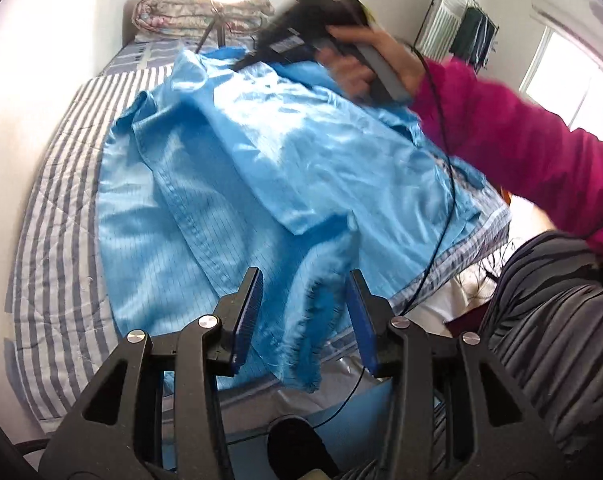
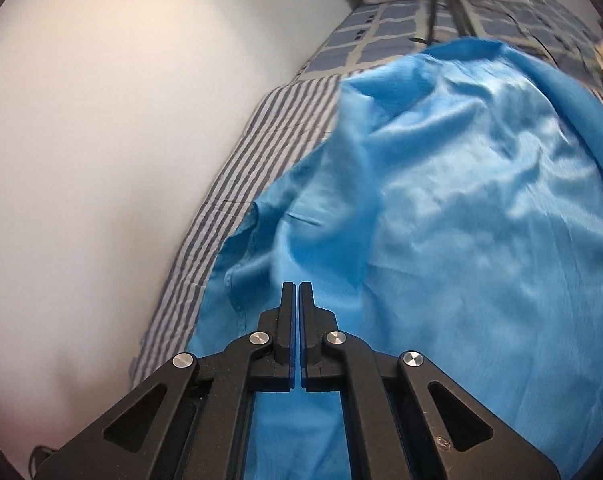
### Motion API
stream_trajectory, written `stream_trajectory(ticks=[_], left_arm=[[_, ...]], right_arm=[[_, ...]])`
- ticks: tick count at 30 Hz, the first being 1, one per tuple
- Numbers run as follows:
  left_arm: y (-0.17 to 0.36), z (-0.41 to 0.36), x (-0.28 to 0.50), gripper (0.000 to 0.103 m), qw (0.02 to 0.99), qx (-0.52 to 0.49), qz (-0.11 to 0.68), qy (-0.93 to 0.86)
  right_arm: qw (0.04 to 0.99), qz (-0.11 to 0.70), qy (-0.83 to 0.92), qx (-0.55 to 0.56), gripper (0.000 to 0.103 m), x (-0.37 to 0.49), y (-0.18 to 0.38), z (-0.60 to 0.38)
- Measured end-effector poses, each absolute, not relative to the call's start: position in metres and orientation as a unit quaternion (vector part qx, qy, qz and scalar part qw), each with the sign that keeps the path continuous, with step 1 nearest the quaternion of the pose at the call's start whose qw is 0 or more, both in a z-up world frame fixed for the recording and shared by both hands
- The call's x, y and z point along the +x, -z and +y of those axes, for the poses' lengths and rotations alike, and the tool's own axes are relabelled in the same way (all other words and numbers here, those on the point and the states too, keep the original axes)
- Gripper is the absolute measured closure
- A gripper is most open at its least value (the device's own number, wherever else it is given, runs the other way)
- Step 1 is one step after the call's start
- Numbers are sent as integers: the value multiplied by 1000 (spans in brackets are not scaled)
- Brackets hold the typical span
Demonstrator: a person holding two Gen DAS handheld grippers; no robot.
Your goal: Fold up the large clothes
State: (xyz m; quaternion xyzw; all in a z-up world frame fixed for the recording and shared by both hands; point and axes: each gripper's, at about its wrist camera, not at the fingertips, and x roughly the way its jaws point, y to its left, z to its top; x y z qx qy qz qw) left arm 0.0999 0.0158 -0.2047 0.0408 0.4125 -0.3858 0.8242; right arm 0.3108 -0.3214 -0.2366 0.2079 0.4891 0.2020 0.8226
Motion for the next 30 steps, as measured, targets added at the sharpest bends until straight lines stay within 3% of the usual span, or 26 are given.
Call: stream_trajectory(ticks=[11,15,19,25,27,28,29,30], left_arm=[[238,31,152,59,843,-6,451,292],[262,30,173,52,836,-30,478,269],[281,26,190,52,827,-57,497,256],[296,20,202,52,822,-89,503,251],[297,19,203,70,820,-92,504,254],[298,17,205,91,818,-92,508,255],[299,16,206,98,817,-90,510,255],[300,15,206,98,818,-89,508,254]], right_arm=[[842,487,-177,149,103,296,249,-338],[844,485,-194,120,101,305,241,-312],[842,494,-198,93,66,310,245,-287],[839,503,-203,47,65,314,253,-248],[837,508,-201,32,65,318,258,-237],[836,510,-200,28,65,318,260,-234],[834,514,-198,25,65,319,263,-229],[833,516,-198,21,65,321,265,-226]])
